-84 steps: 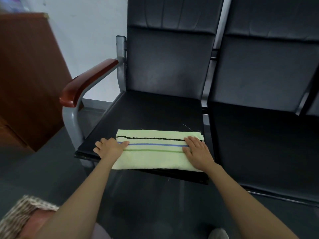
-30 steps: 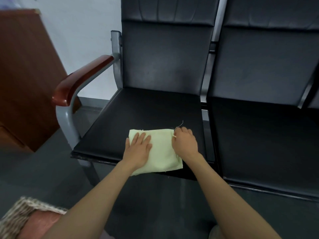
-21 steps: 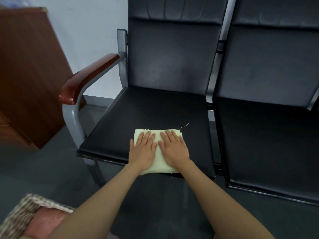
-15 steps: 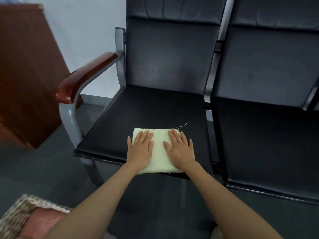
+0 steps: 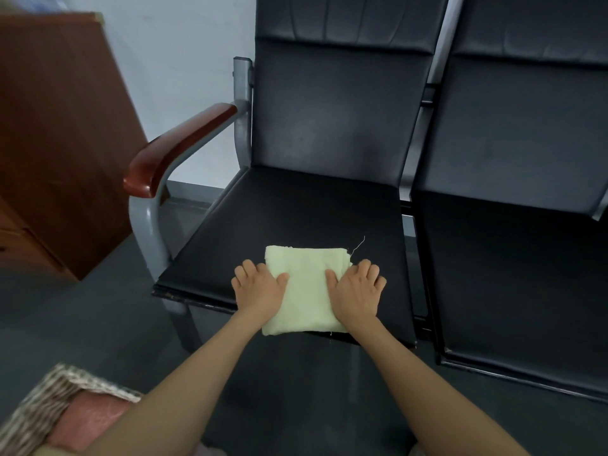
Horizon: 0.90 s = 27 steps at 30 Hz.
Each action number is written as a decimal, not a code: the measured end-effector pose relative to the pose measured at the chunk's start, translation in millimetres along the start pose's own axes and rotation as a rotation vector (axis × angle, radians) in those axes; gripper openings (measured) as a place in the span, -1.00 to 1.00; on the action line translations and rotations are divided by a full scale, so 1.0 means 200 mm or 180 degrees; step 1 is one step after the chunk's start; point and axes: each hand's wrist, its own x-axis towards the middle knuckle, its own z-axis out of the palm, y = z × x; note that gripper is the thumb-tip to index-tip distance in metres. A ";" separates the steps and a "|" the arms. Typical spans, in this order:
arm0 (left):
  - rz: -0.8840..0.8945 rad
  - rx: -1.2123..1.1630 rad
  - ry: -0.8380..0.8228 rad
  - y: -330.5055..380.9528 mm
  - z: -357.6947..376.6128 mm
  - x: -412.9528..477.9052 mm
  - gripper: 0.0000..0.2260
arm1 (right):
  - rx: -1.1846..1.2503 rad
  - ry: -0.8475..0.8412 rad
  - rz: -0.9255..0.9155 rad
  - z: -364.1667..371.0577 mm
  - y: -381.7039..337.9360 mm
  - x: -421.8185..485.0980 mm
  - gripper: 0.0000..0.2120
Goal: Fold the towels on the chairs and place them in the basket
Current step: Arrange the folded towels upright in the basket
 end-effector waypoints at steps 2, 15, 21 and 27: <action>0.0079 -0.0312 0.0064 0.03 -0.02 -0.01 -0.64 | 0.0101 0.0073 0.0000 -0.01 -0.01 0.00 -0.49; 0.0459 -0.3222 0.0177 0.05 -0.16 -0.03 -0.90 | 0.3111 0.0106 -0.0096 -0.25 0.06 0.04 -0.77; 0.0569 -0.3374 -0.0432 0.02 -0.22 -0.03 -0.81 | 0.3619 -0.0070 -0.0158 -0.29 0.10 0.06 -0.78; 0.0800 -0.3542 -0.1403 -0.02 -0.30 -0.03 -0.53 | 0.3864 -0.0838 -0.0348 -0.40 0.21 0.07 -0.83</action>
